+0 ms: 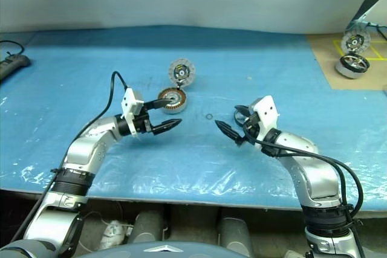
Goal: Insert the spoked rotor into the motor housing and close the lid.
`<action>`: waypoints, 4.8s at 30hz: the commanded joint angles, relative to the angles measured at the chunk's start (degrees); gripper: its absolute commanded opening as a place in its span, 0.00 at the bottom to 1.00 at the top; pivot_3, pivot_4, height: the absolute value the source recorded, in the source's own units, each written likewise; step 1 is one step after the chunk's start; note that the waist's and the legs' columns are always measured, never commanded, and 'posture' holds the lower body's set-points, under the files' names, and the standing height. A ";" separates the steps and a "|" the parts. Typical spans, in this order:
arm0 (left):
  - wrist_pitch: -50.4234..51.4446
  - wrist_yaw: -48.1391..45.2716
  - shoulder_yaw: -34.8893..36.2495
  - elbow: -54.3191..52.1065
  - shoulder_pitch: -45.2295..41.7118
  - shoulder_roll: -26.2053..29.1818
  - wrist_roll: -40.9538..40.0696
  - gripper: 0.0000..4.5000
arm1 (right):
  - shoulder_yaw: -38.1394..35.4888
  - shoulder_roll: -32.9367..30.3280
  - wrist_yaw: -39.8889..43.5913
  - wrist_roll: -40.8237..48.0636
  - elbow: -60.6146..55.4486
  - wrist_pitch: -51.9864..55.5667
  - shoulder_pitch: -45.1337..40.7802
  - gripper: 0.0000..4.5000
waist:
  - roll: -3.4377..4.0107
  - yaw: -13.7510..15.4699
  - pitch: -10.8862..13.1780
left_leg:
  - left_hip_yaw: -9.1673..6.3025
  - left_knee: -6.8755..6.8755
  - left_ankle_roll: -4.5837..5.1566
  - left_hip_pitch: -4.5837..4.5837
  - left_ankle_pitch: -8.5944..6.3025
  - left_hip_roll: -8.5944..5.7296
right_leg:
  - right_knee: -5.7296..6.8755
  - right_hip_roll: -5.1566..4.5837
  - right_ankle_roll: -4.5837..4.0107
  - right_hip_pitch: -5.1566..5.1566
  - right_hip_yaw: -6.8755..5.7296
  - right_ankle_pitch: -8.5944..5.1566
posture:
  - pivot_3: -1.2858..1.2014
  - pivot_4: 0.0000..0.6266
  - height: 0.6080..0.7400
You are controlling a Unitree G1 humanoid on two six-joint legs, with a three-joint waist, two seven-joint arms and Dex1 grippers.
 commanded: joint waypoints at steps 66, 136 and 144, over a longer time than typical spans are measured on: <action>-29.37 -7.75 -12.95 65.12 -42.74 -1.93 35.39 1.00 | 0.07 1.63 -10.98 -3.05 -8.16 -4.36 10.16 0.99 | -0.10 1.83 0.06 | -0.12 -0.06 0.00 -0.11 0.01 -0.24 | -0.02 -0.09 0.27 0.03 -0.19 0.16 | 0.52 0.24 1.00; 19.47 -27.86 -5.92 -4.15 -12.52 14.50 2.68 0.88 | 7.49 1.04 -5.08 -5.09 -1.26 -5.13 0.88 1.00 | 0.33 0.37 -0.26 | -0.08 -1.44 0.40 -0.29 0.27 -0.88 | -0.80 -0.64 0.34 -0.15 -0.53 -0.16 | 0.52 0.24 1.00; 4.99 -22.10 1.08 -0.57 -2.51 10.53 0.16 0.88 | 12.86 3.33 -3.78 -11.90 15.00 -13.11 -7.35 1.00 | 0.27 -0.33 -0.23 | -0.05 -1.13 0.38 -0.16 0.25 -0.87 | -0.67 -0.70 0.12 0.00 -0.44 -0.29 | 0.52 0.24 1.00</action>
